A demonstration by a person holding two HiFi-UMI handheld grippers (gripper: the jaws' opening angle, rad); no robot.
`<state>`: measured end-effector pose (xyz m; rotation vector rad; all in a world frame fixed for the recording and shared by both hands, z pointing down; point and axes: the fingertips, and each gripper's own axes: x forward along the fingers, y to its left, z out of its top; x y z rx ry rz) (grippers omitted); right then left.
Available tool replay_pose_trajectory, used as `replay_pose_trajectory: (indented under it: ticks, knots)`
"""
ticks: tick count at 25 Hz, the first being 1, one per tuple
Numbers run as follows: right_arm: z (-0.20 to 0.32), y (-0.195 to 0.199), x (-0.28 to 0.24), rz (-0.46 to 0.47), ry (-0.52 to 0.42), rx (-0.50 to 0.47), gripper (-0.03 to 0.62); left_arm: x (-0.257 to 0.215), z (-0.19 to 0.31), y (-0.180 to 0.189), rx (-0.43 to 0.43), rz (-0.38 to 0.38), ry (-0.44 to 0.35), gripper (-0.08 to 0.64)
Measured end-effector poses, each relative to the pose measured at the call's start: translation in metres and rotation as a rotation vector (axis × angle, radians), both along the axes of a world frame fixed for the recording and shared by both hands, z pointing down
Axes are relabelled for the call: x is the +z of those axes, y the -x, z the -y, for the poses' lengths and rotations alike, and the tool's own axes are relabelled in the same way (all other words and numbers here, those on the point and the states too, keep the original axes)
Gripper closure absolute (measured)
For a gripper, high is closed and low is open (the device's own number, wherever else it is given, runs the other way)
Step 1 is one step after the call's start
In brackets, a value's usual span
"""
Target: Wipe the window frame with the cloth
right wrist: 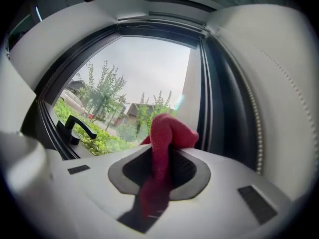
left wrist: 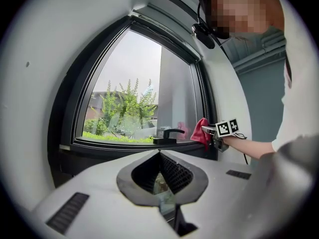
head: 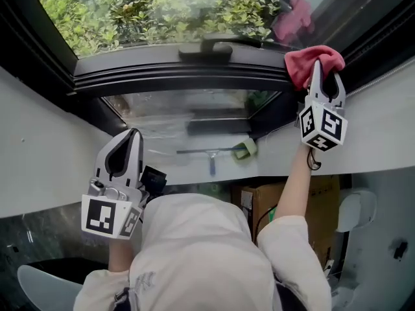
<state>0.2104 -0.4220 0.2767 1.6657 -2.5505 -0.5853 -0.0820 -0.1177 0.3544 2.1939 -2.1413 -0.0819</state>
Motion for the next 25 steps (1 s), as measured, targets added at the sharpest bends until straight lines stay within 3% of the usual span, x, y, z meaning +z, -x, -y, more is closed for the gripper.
replay_pose_trajectory:
  ticks: [3, 7, 13, 18, 25]
  knots:
    - [0.027, 0.020, 0.018, -0.066, 0.060, 0.009, 0.500, -0.004, 0.002, 0.002, 0.004, -0.009, -0.013, 0.552]
    - [0.050, 0.018, 0.047, -0.186, 0.106, 0.132, 0.500, -0.006, -0.002, 0.005, 0.000, -0.019, -0.012, 0.552]
    - [0.051, 0.011, 0.046, -0.284, 0.036, 0.259, 0.500, -0.005, -0.002, 0.016, -0.020, -0.018, -0.002, 0.552]
    - [0.050, -0.003, 0.047, -0.204, 0.012, 0.253, 0.500, -0.002, 0.003, 0.011, 0.011, -0.030, 0.004, 0.551]
    - [0.053, -0.002, 0.055, -0.112, 0.112, 0.223, 0.503, 0.000, 0.011, 0.002, 0.054, -0.033, 0.002, 0.552]
